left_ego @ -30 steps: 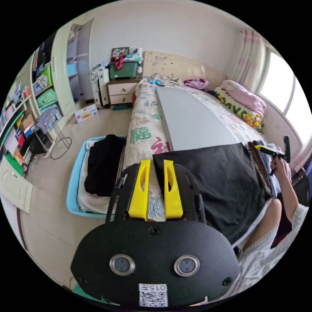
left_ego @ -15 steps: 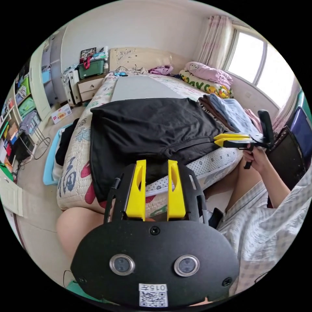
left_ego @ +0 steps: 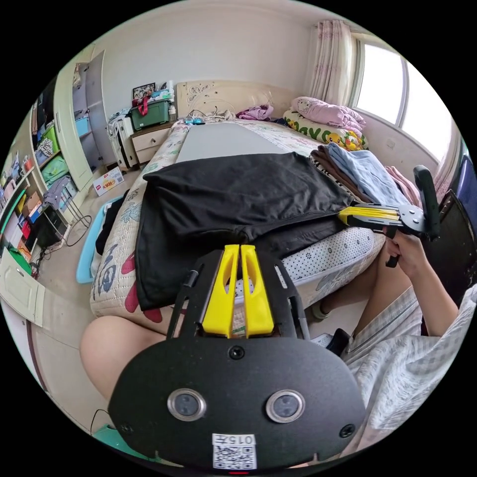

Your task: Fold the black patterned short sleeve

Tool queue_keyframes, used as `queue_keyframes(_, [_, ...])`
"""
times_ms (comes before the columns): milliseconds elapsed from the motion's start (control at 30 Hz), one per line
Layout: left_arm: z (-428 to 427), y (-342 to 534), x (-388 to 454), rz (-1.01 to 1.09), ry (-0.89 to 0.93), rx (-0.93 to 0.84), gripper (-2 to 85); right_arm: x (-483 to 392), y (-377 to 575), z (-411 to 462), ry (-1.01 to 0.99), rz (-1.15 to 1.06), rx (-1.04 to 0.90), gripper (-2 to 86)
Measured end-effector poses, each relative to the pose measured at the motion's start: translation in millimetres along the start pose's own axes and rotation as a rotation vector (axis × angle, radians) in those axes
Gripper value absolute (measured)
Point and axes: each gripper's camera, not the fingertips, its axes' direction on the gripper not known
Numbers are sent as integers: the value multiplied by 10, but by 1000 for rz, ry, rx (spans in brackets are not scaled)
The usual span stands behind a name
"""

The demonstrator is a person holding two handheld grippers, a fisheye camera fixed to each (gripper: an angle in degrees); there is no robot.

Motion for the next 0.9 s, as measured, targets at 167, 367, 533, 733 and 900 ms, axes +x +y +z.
queue_keyframes(167, [-34, 37, 63, 11, 27, 36, -6, -51, -30, -208, 26, -23, 11, 3])
queue_keyframes(367, [27, 65, 240, 36, 29, 1, -7, -12, -83, -486, 45, -29, 2, 3])
queue_keyframes(533, [403, 51, 267, -13, 53, -112, 1, 223, -151, -524, -36, 65, -9, 22])
queue_keyframes(733, [252, -287, 184, 38, 104, -105, 52, 957, -20, -1333, -54, 343, 207, 55])
queue_keyframes(900, [377, -1238, 339, 167, 180, -6, 79, 1586, -123, -1437, -80, 528, 195, 91])
